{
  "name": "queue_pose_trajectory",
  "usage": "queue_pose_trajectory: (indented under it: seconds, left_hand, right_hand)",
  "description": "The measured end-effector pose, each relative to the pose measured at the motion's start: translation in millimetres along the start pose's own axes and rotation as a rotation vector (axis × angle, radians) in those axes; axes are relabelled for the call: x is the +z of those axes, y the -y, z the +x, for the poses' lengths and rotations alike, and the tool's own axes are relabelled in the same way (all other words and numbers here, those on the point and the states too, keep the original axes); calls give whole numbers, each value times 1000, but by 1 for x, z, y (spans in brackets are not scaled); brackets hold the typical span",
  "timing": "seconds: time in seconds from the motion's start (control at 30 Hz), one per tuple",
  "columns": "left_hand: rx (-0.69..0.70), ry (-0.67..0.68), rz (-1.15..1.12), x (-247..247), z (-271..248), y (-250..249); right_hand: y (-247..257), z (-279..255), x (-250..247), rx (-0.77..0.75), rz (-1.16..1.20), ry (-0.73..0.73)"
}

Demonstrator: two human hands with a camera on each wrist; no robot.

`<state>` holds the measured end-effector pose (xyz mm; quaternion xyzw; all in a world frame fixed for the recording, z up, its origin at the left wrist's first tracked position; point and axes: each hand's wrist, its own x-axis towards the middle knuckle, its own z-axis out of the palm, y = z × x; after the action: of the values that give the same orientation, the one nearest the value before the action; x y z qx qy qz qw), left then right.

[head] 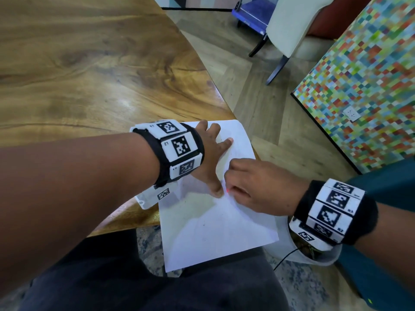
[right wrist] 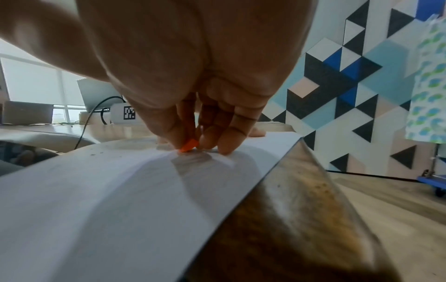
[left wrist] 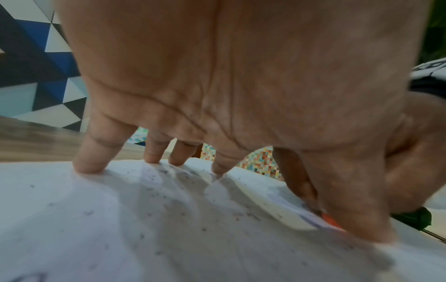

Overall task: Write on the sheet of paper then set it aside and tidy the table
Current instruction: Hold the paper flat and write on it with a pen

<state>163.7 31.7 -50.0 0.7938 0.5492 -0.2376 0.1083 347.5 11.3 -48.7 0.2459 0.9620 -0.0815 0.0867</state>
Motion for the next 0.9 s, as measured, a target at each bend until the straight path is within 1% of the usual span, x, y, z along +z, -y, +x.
queue_pose_trajectory:
  seconds: [0.13, 0.27, 0.33, 0.4, 0.53, 0.6, 0.67, 0.77, 0.9]
  left_hand:
    - [-8, -30, -26, 4, -3, -5]
    - [-26, -15, -56, 5, -3, -7]
    - [-28, -16, -67, 5, -3, -7]
    - [-32, -13, -70, 4, -3, -7]
    - [-30, -20, -57, 3, -4, -8]
    - [-34, -26, -52, 2, -4, -9]
    - [-40, -20, -52, 0, -4, -10]
    - [-47, -11, -58, -1, -4, -10]
    - [-52, -26, -67, 0, -3, -10]
  right_hand:
    - [-12, 8, -5, 93, 11, -44]
    - [-34, 25, -19, 299, 17, -43]
    - [-36, 29, -22, 347, 21, -40]
    - [-30, 27, -21, 327, 14, -33]
    - [-10, 3, -8, 150, 4, -7]
    - [-6, -4, -6, 113, 29, 7]
    - [-9, -2, -6, 146, 22, -6]
    - [-22, 14, -12, 273, 1, -19]
    - [-42, 36, -20, 421, 22, -93]
